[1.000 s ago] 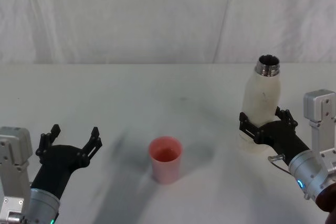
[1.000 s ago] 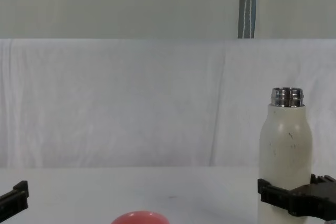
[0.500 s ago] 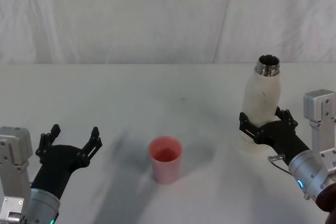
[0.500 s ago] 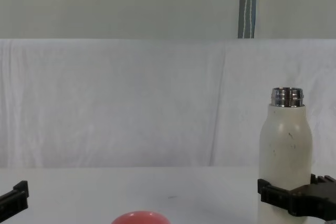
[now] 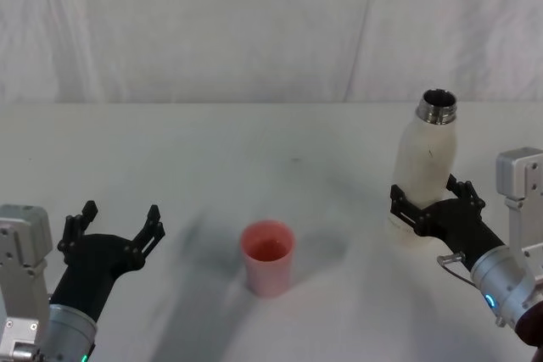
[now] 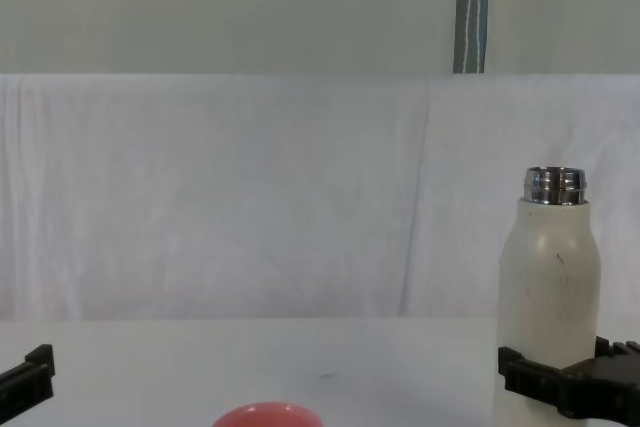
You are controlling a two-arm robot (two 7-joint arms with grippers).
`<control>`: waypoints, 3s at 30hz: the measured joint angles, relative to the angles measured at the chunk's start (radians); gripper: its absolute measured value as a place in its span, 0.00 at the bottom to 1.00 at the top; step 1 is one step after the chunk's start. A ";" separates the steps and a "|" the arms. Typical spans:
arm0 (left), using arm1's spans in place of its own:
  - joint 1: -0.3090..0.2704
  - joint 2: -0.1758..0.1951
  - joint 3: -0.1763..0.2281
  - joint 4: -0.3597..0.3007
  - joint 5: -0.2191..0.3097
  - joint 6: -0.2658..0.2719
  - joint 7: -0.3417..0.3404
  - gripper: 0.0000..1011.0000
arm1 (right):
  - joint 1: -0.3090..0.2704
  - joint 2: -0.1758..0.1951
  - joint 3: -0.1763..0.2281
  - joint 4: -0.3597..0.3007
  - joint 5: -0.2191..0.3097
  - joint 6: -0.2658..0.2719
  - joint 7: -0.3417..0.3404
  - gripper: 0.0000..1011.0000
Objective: Grasp the thermos with one hand and pour water into the cup lid.
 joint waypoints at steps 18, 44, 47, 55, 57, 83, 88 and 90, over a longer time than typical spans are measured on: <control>0.000 0.000 0.000 0.000 0.000 0.000 0.000 0.99 | -0.042 0.044 0.022 -0.031 0.053 0.043 0.037 0.99; 0.000 0.000 0.000 0.000 0.000 0.000 0.000 0.99 | -0.180 0.085 0.082 -0.172 0.125 0.055 -0.012 0.99; 0.000 0.000 0.000 0.000 0.000 0.000 0.000 0.99 | -0.191 0.081 0.085 -0.181 0.125 0.049 -0.019 0.99; 0.000 0.000 0.000 0.000 0.000 0.000 0.000 0.99 | -0.224 0.066 0.083 -0.208 0.108 0.003 -0.035 0.99; 0.000 0.000 0.000 0.000 0.000 0.000 0.000 0.99 | -0.231 0.060 0.082 -0.214 0.097 -0.014 -0.042 0.99; 0.000 0.000 0.000 0.000 0.000 0.000 0.000 0.99 | -0.271 -0.006 0.042 -0.215 -0.001 -0.130 -0.037 0.99; 0.000 0.000 0.000 0.000 0.000 0.000 0.000 0.99 | -0.267 -0.006 0.038 -0.207 -0.005 -0.140 -0.032 0.99; 0.000 0.000 0.000 0.000 0.000 0.000 0.000 0.99 | -0.268 -0.006 0.039 -0.208 -0.005 -0.139 -0.032 0.99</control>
